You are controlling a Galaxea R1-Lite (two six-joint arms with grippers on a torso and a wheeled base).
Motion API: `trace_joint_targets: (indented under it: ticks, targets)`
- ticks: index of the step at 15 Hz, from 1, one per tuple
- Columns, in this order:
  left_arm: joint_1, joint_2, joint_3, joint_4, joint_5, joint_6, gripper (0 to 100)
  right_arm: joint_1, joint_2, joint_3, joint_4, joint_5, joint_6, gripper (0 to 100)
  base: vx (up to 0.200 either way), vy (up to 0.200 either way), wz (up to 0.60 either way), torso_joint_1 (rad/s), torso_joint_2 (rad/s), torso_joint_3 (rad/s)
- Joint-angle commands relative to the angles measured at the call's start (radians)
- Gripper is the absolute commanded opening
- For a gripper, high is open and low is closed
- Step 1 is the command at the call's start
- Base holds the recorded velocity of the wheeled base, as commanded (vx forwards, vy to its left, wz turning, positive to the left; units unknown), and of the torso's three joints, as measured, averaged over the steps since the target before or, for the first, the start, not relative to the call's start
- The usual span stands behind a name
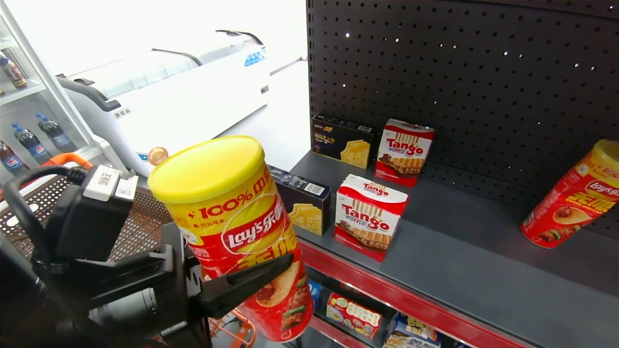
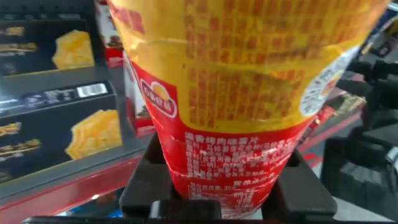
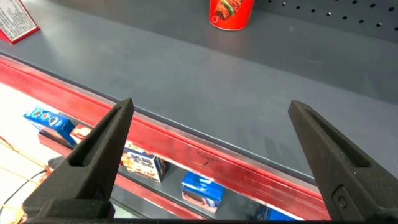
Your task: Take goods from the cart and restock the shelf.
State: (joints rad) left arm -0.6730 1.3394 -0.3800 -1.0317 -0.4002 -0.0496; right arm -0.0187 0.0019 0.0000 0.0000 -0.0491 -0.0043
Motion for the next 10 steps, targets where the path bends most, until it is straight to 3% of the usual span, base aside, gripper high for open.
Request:
trace_joint_targets:
  ticks: [1, 6, 10]
  targets:
    - [-0.007, 0.000, 0.007, -0.001, -0.022, -0.001, 0, 0.000, 0.001, 0.000, 0.000, 0.000, 0.000, 100, 0.000, 0.000, 0.00, 0.000, 0.00, 0.000]
    - [-0.030, -0.006, 0.024, -0.001, -0.108, -0.001, 0, 0.000, 0.001, 0.000, 0.000, 0.003, 0.000, 100, 0.000, 0.000, 0.00, 0.000, 0.00, 0.000]
    - [-0.040, 0.004, 0.015, -0.001, -0.111, -0.001, 0, 0.000, 0.001, 0.000, 0.000, 0.022, -0.005, 100, 0.000, 0.000, 0.00, 0.000, 0.00, 0.000]
